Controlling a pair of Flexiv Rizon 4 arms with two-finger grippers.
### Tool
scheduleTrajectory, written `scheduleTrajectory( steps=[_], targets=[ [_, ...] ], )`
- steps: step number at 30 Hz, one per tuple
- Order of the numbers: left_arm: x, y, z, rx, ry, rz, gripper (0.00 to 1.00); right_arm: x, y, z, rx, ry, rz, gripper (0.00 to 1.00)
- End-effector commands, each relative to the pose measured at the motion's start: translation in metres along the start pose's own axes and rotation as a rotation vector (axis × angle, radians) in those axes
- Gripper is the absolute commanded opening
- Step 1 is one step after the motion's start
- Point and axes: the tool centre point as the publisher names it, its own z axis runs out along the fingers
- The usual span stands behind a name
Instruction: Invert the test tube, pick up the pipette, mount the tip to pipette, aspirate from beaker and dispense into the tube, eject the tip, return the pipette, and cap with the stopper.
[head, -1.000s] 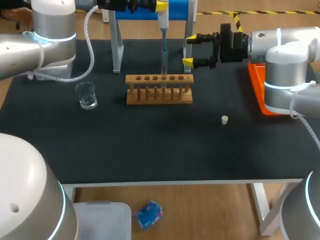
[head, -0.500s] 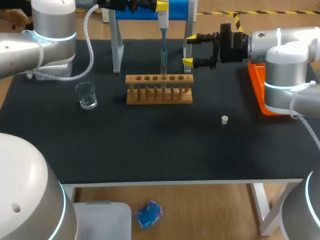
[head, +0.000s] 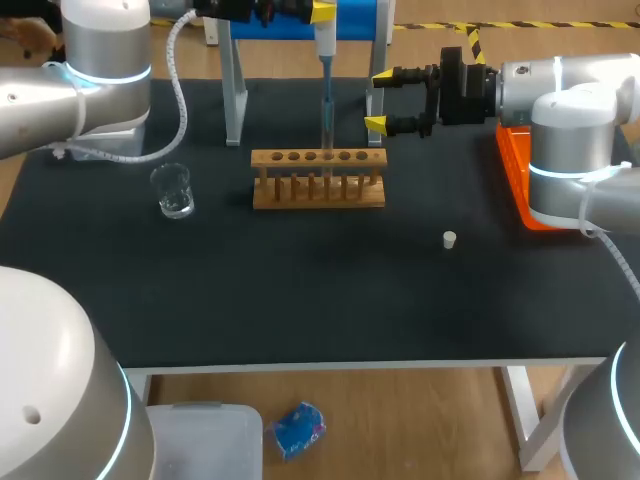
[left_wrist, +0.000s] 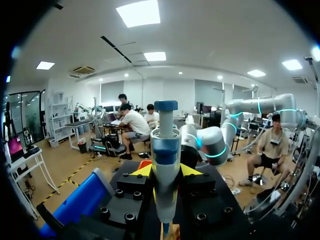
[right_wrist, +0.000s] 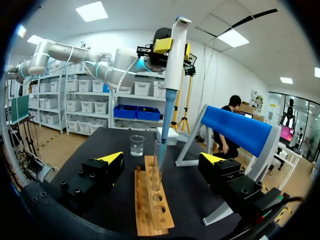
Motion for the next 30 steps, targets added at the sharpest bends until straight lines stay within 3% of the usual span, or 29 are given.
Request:
scheduleTrajectory(
  steps=[1,20,24,30],
  targets=[
    [0.001,-0.001,0.000,0.001,-0.004,0.002,0.00,0.000,0.000,0.000,-0.001,-0.002,-0.001,1.00],
    [0.002,-0.001,0.001,-0.007,-0.005,-0.001,0.00,0.000,0.000,0.000,-0.001,-0.002,-0.001,1.00],
    [0.002,-0.001,0.001,-0.007,-0.005,-0.001,0.00,-0.009,0.022,-0.017,0.019,-0.030,-0.024,1.00],
    [0.002,-0.001,0.001,-0.007,-0.005,-0.001,0.00,-0.023,0.082,-0.051,0.086,-0.098,-0.077,1.00]
  ],
)
